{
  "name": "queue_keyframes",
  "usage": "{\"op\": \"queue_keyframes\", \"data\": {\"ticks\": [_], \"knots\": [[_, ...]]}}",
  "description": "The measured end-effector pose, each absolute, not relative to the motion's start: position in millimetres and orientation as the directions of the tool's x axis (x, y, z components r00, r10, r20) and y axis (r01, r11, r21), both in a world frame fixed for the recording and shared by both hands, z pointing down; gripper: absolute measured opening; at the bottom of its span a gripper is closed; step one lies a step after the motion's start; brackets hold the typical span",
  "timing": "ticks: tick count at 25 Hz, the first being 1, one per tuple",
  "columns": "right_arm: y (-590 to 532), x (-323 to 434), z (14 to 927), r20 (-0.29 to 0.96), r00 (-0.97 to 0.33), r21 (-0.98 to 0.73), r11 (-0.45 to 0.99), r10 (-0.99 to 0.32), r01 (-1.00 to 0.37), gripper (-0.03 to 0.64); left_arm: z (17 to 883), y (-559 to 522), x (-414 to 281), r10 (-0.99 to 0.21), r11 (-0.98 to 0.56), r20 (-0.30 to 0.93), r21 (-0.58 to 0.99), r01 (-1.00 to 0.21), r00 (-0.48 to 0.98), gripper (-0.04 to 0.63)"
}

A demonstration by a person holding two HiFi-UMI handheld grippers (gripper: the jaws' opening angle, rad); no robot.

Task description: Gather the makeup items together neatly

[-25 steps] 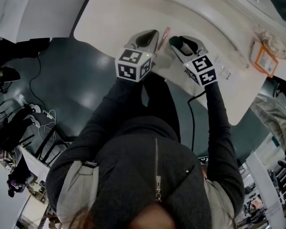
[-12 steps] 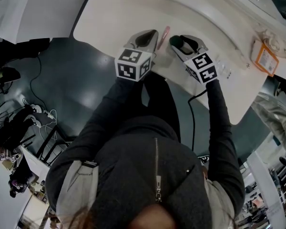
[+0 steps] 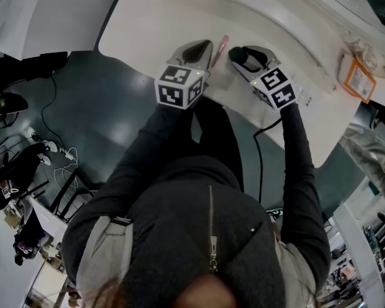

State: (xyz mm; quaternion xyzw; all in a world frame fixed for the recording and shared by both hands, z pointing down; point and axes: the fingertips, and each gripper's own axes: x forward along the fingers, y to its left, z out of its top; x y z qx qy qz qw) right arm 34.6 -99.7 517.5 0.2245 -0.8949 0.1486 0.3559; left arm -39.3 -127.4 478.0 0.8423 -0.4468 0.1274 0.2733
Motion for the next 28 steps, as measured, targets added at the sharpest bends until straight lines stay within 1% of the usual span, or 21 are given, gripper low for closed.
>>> {"op": "queue_keyframes", "data": {"ticks": [11,19,22,28], "knots": [[-97,33,521,0.720,-0.647,-0.109,0.880,-0.251,-0.462,0.238,478,-131,-42,-0.683,-0.448,0.461,0.346,-0.824,0.566,0.009],[-95,31,522,0.721,-0.655,-0.132,0.883,-0.226,-0.450,0.316,478,-131,-41,-0.680,-0.453,0.460,0.349,-0.821,0.571,0.009],[-98,31,516,0.707,-0.664,-0.132,0.878,-0.242,-0.460,0.344,476,-132,-41,-0.678,-0.460,0.458,0.345,-0.818,0.575,0.009],[-101,34,498,0.701,-0.651,-0.137,0.842,-0.290,-0.523,0.344,465,-133,-38,-0.663,-0.489,0.454,0.340,-0.803,0.596,0.009]]}}
